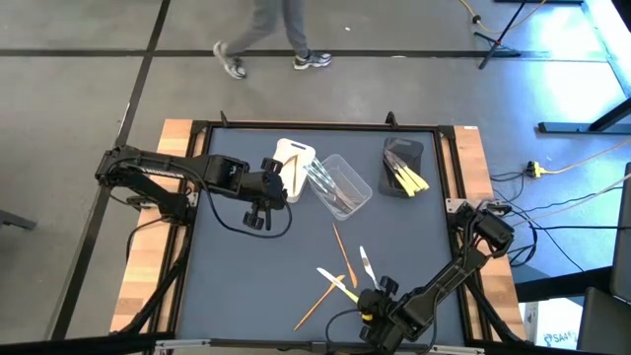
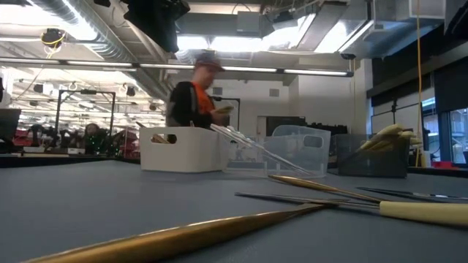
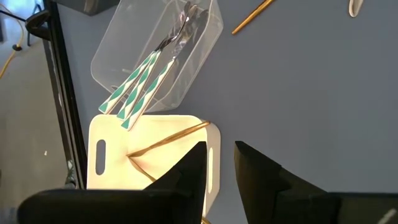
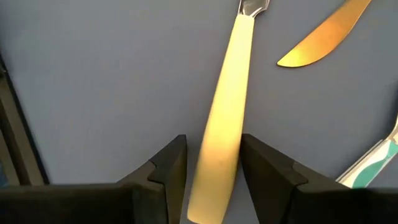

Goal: Sort silverware by color (type)
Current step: Put the yellow knife into the black bin

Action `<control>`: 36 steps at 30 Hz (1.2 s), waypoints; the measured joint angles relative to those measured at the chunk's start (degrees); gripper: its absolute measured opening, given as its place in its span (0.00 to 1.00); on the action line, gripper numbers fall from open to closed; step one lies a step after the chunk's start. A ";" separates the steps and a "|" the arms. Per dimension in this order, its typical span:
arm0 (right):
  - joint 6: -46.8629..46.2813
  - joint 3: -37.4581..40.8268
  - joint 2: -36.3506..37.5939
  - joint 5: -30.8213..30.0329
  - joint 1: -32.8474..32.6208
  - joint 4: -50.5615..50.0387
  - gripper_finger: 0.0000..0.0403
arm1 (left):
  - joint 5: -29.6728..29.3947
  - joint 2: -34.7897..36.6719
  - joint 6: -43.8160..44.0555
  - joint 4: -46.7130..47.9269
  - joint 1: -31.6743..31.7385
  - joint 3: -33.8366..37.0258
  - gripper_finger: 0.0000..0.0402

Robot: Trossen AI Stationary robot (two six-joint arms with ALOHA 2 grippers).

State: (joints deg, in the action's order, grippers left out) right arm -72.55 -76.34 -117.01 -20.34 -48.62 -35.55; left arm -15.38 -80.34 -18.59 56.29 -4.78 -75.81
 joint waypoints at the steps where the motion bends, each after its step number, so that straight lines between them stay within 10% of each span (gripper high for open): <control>1: 0.00 -0.02 -0.02 0.00 0.00 -0.02 0.37 | 0.00 -0.02 0.00 0.01 0.00 0.00 0.19; 16: -0.02 -0.02 -0.10 0.16 0.00 -0.50 0.15 | 0.00 -0.02 0.00 0.00 0.00 0.00 0.19; 36: -0.65 -0.31 -0.24 -1.57 -0.04 -0.86 0.16 | 0.02 0.00 0.00 0.01 -0.01 0.00 0.19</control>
State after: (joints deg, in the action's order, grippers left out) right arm -73.20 -76.64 -117.25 -21.90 -48.66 -36.41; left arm -15.36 -80.34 -18.59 56.30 -4.78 -75.81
